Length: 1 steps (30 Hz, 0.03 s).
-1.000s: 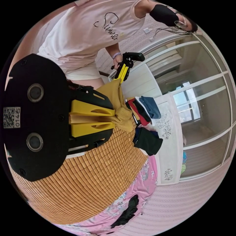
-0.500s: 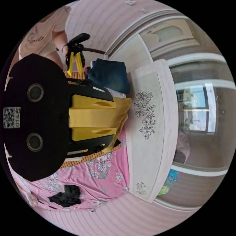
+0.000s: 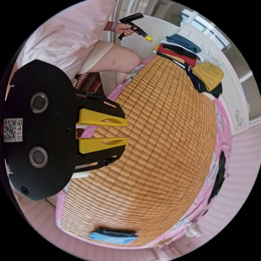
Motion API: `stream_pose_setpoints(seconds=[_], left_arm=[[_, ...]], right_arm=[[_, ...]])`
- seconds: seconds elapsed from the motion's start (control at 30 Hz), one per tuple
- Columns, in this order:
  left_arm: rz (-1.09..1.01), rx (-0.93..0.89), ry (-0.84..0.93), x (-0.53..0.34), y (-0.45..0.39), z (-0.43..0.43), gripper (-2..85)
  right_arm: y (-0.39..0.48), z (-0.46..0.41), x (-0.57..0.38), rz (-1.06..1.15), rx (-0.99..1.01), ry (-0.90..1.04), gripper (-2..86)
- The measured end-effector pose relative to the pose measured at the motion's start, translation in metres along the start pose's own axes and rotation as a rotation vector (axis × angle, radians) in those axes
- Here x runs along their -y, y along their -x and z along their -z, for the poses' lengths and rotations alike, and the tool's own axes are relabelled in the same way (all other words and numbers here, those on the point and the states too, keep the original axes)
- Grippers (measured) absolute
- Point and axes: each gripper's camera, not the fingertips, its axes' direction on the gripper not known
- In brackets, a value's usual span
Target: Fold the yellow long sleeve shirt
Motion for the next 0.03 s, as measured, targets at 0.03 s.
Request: stream_pose_setpoints(seconds=[0.03], left_arm=[[-0.032,-0.01,-0.007,-0.0012,-0.0114,0.0011,6.7]], right_arm=[[-0.0089,0.0097,-0.0228,-0.048,-0.024,-0.023,7.0]])
